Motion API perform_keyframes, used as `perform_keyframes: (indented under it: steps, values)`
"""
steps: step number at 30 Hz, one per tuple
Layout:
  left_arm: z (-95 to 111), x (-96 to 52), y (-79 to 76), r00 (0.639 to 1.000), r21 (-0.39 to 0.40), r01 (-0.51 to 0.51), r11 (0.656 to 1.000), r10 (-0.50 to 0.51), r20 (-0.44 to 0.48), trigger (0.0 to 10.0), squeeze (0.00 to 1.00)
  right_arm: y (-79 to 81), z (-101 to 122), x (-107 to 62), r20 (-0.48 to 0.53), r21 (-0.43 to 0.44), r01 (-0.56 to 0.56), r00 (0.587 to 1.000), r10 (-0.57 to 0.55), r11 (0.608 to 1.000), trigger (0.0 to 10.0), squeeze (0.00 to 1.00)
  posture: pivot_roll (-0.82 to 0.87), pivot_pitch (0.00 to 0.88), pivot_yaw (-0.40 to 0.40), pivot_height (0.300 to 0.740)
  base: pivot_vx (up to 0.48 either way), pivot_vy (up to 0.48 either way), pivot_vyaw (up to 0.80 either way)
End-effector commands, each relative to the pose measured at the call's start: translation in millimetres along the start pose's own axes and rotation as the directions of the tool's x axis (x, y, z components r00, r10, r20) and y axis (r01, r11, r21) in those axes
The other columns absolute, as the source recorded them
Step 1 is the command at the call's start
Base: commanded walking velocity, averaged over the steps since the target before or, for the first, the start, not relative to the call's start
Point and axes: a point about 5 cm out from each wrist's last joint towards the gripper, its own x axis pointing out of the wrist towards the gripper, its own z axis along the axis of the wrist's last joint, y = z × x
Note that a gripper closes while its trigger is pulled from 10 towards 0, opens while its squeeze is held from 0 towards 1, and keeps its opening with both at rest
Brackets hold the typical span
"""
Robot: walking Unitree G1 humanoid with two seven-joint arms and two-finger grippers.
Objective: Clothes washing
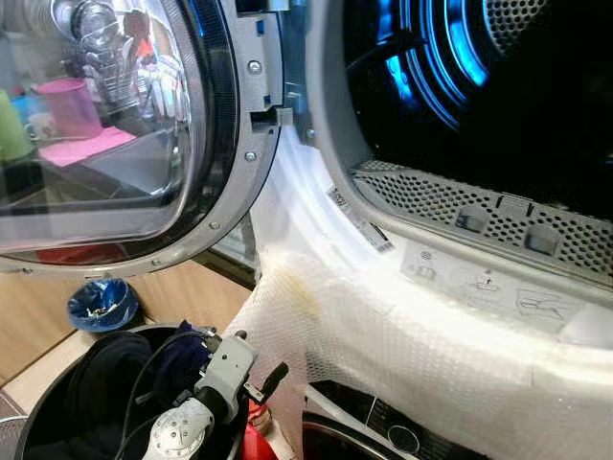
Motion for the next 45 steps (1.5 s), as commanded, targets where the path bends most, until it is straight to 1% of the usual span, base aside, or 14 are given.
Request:
perform_keyframes:
  steps: [1,6,9,13,20,22,25,27,28,31,33,36,40,45]
  values:
    - [-5,-0.7,-8.7,0.998,-0.001,0.046,0.999,-0.046,-0.033,10.0,0.0,17.9,-1,-0.3,-0.005,-0.061,-0.14,0.99,0.14,0.988,10.0,0.0,-0.04,0.037,0.03,0.74,0.0,0.0,0.0]
    - [-5,0.1,-8.9,0.998,0.001,0.05,0.999,-0.05,-0.032,10.0,0.0,-30.6,22,-2.2,0.11,0.053,0.185,0.976,-0.19,0.981,10.0,0.0,-0.04,0.038,0.035,0.74,0.0,0.0,0.0]
    - [-4,0.7,-9.3,0.998,0.002,0.05,0.999,-0.05,-0.028,10.0,0.0,-100.9,26,-19.4,0.041,0.347,0.537,0.811,-0.584,0.769,10.0,0.0,-0.04,0.04,0.034,0.74,0.0,0.0,0.0]
    - [-4,0.4,-9.6,0.998,0.0,0.05,0.999,-0.05,-0.03,10.0,0.0,-82.9,1,-13.4,-0.115,0.506,0.451,0.88,-0.461,0.735,10.0,0.0,-0.04,0.04,0.034,0.74,0.0,0.0,0.0]
    - [-5,-1.3,-9.3,0.998,0.0,0.055,0.998,-0.055,-0.035,10.0,0.0,4.6,-2,-4.0,-0.13,0.967,0.113,0.99,0.061,0.229,10.0,0.0,-0.03,0.049,0.04,0.74,0.0,0.0,0.0]
    - [-5,-1.8,-8.1,0.998,0.0,0.053,0.999,-0.053,-0.035,10.0,0.0,12.2,9,-9.3,-0.087,0.978,0.067,0.992,0.093,0.197,10.0,0.0,-0.03,0.051,0.043,0.74,0.0,0.0,0.0]
    - [-5,-2.4,-7.4,0.998,0.002,0.054,0.999,-0.054,-0.038,10.0,0.0,9.0,19,-17.6,-0.046,0.955,0.022,0.996,0.077,0.294,10.0,0.0,-0.03,0.051,0.043,0.74,0.0,0.0,0.0]
    - [-5,-2.7,-7.2,0.998,0.002,0.056,0.998,-0.056,-0.04,10.0,0.0,0.0,26,-30.4,0.044,0.783,-0.045,0.999,0.016,0.621,10.0,0.0,-0.03,0.052,0.043,0.74,0.0,0.0,0.0]
    - [-5,-2.9,-7.2,0.998,0.003,0.057,0.998,-0.057,-0.041,10.0,0.0,-2.3,29,-36.8,0.073,0.75,-0.063,0.997,0.012,0.659,10.0,0.0,-0.03,0.052,0.043,0.74,0.0,0.0,0.0]
    - [-6,-3.0,-7.4,0.998,0.002,0.057,0.998,-0.057,-0.042,10.0,0.0,-21.9,32,-48.2,0.1,0.836,-0.058,0.994,-0.048,0.546,10.0,0.0,-0.03,0.052,0.043,0.74,0.0,0.0,0.0]
    - [-5,-3.1,-7.6,0.998,0.0,0.057,0.998,-0.057,-0.042,10.0,0.0,-61.1,26,-68.2,0.086,0.958,-0.041,0.985,-0.15,0.282,10.0,0.0,-0.03,0.052,0.043,0.74,0.0,0.0,0.0]
    - [-5,-2.2,-7.9,0.997,-0.002,0.06,0.998,-0.06,-0.043,10.0,0.0,-58.6,11,-83.5,0.024,0.895,0.06,0.983,-0.182,0.442,10.0,0.0,-0.04,0.053,0.045,0.74,0.0,0.0,0.0]
    - [-5,-1.9,-7.6,0.997,-0.001,0.066,0.998,-0.066,-0.043,10.0,0.0,-37.9,-1,-92.2,-0.006,0.916,0.062,0.99,-0.141,0.397,10.0,0.0,-0.03,0.053,0.052,0.74,0.0,0.0,0.0]
    - [-4,-1.0,-5.9,0.997,0.006,0.066,0.998,-0.066,-0.042,10.0,0.0,-20.4,-8,-93.4,-0.036,0.849,0.068,0.997,-0.071,0.524,10.0,0.0,-0.03,0.051,0.053,0.74,0.0,0.0,0.0]
